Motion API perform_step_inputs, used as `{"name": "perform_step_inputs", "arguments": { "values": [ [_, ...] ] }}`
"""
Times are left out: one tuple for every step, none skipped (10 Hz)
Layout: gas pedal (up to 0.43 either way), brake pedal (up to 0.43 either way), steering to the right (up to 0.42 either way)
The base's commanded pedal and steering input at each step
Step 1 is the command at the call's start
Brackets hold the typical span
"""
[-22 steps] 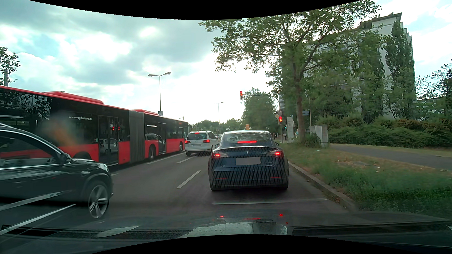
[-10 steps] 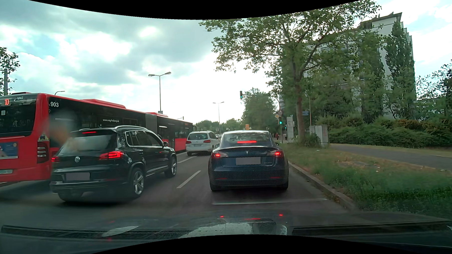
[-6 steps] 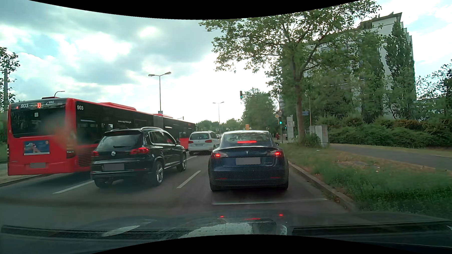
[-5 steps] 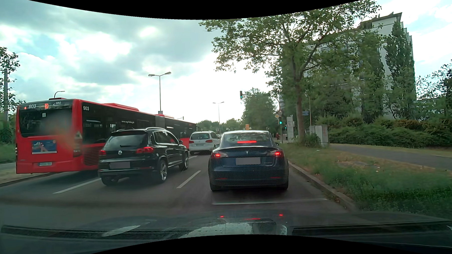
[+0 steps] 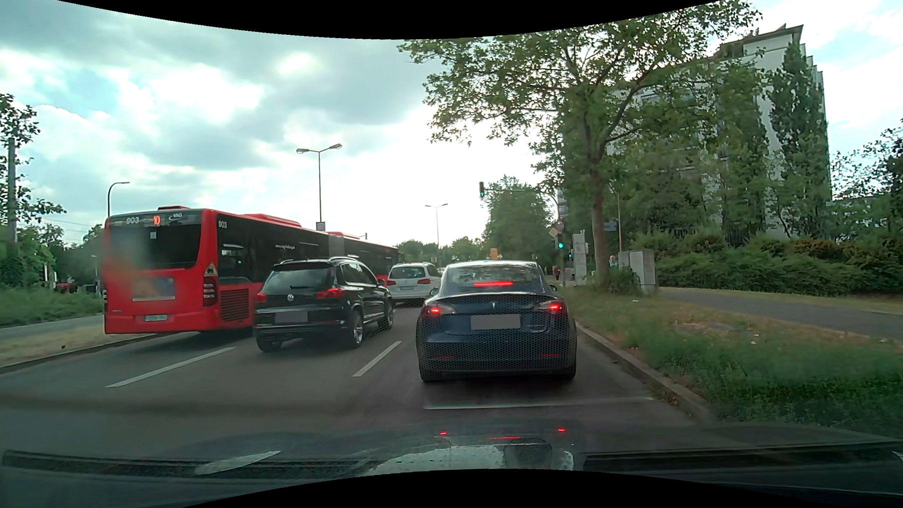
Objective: Follow the waypoints while adhering to traffic rules and regulations
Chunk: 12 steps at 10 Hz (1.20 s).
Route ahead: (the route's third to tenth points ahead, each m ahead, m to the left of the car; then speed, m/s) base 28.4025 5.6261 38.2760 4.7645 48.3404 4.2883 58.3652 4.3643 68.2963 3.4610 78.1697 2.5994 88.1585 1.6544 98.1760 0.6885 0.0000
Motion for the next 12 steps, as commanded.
{"name": "perform_step_inputs", "arguments": {
  "values": [
    [0.0,0.238,-0.002],
    [0.0,0.238,-0.002],
    [0.0,0.238,-0.002],
    [0.0,0.238,-0.002],
    [0.0,0.238,-0.002],
    [0.0,0.238,-0.002],
    [0.0,0.238,-0.002],
    [0.0,0.238,-0.002],
    [0.0,0.238,-0.002],
    [0.0,0.238,-0.002],
    [0.0,0.238,-0.002],
    [0.0,0.238,-0.002]
  ]
}}
